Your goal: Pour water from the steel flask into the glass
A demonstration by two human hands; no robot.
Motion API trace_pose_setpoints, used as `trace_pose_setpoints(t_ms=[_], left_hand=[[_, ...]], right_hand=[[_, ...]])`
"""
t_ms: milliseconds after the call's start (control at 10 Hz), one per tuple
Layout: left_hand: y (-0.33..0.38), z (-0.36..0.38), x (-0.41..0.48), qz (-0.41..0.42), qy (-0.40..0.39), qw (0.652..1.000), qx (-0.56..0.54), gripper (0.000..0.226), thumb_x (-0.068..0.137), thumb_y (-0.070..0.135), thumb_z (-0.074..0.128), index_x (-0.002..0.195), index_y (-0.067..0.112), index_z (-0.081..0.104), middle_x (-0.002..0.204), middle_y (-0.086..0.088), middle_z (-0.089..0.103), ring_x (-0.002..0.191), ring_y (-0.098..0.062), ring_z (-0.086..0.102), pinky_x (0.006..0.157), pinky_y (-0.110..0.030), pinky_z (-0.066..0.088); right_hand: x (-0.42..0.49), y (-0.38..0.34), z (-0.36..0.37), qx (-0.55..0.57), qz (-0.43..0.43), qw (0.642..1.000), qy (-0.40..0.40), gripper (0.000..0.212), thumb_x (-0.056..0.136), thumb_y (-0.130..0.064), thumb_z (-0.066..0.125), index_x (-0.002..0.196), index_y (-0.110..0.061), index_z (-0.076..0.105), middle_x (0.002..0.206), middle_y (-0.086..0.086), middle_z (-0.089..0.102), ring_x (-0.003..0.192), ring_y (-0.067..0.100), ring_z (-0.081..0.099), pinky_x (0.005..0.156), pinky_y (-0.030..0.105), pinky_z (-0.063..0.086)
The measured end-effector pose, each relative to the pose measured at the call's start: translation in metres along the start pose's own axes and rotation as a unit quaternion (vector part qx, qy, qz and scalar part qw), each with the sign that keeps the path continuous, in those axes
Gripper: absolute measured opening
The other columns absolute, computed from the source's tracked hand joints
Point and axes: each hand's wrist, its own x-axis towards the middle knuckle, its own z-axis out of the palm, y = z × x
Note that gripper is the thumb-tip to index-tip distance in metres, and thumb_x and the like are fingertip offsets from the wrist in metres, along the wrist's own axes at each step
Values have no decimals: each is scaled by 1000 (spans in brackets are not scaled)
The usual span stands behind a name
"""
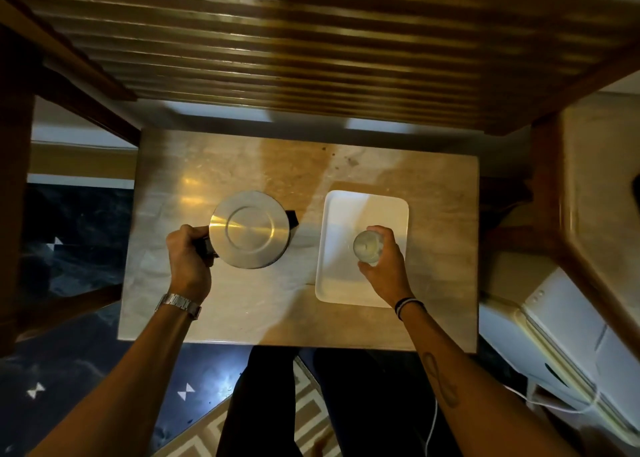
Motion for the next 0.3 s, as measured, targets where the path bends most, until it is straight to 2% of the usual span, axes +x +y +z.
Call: trace_pose_setpoints(t_ms=[100,200,300], left_hand=[[-7,-7,-5,40,0,999,31,58,93,18,42,43,32,68,42,21,52,44,3,48,48,-10,38],[-6,-10,-7,49,6,996,70,57,97,18,44,47,33,68,46,21,53,49,3,47,55,-16,41],[0,-11,-11,67,-8,989,131,48,105,11,44,66,28,66,75,-1,64,73,-17,57,66,-37,44]], right_hand=[[-5,-8,-2,-24,39,998,-37,98,83,0,92,163,-10,38,164,10,47,153,34,45,123,42,42],[-8,-23,-9,-36,51,997,-50,113,86,-22,94,172,-16,21,177,8,31,160,30,34,128,48,36],[-21,-54,-27,-75,21,997,-12,115,88,-48,88,173,-22,16,179,7,27,162,31,32,126,53,39]])
